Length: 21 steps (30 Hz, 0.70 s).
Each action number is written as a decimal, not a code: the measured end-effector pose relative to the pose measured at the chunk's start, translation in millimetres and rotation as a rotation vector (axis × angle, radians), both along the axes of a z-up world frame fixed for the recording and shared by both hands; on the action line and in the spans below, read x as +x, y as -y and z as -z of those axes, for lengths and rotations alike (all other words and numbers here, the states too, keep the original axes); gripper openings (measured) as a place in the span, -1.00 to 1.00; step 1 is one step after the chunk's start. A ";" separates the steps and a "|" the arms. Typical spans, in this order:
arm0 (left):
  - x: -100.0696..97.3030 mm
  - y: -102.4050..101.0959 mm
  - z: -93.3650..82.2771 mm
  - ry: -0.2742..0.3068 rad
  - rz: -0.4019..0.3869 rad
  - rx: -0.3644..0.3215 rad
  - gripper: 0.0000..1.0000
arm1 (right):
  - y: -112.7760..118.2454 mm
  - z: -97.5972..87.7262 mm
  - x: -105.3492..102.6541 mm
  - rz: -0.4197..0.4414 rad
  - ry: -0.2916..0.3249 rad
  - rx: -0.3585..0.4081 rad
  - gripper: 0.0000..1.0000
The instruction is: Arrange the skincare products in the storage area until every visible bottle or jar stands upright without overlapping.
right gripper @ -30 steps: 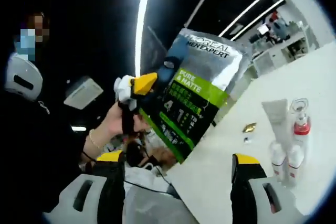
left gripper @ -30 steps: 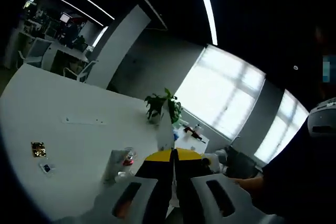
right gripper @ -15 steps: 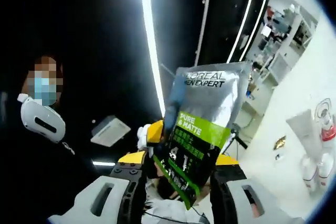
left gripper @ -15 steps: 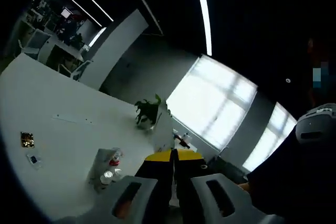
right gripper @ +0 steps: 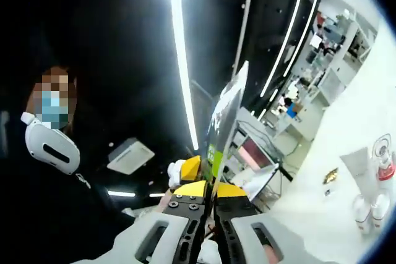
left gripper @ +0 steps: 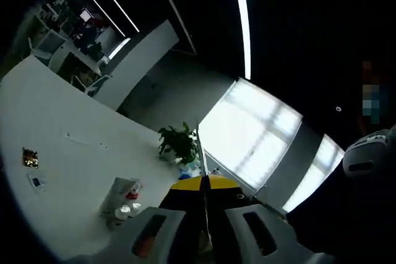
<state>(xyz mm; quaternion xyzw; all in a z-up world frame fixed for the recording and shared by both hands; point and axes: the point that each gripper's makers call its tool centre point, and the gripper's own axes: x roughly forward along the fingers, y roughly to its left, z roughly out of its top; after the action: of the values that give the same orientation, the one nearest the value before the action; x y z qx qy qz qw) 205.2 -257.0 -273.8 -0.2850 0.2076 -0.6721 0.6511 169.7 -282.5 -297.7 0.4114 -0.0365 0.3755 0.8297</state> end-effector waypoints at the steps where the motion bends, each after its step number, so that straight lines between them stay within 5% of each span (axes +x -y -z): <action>1: -1.8 -0.6 -0.8 -0.002 0.002 -0.009 -0.99 | 1.4 3.3 1.5 0.007 -0.035 -0.011 -1.00; 7: -10.9 -5.6 5.6 0.025 0.031 -0.011 -0.97 | -3.1 6.0 -7.2 -0.036 -0.057 -0.152 -1.00; 11: -22.0 -5.7 13.1 0.011 0.070 0.004 -0.65 | -11.6 8.4 -14.4 -0.083 -0.075 -0.249 -1.00; 14: -28.0 -6.4 24.6 0.022 0.103 0.044 -0.56 | -17.7 8.4 -17.4 -0.114 -0.086 -0.263 -1.00; 21: -40.3 -5.2 26.9 -0.003 0.136 0.007 -0.67 | -22.6 12.9 -17.1 -0.140 -0.114 -0.273 -1.00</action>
<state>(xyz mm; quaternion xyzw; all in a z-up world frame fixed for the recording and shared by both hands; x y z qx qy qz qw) 164.9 -251.8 -300.7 -0.2692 0.2298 -0.7134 0.6048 152.7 -259.9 -310.6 0.3170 0.0905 0.4099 0.8505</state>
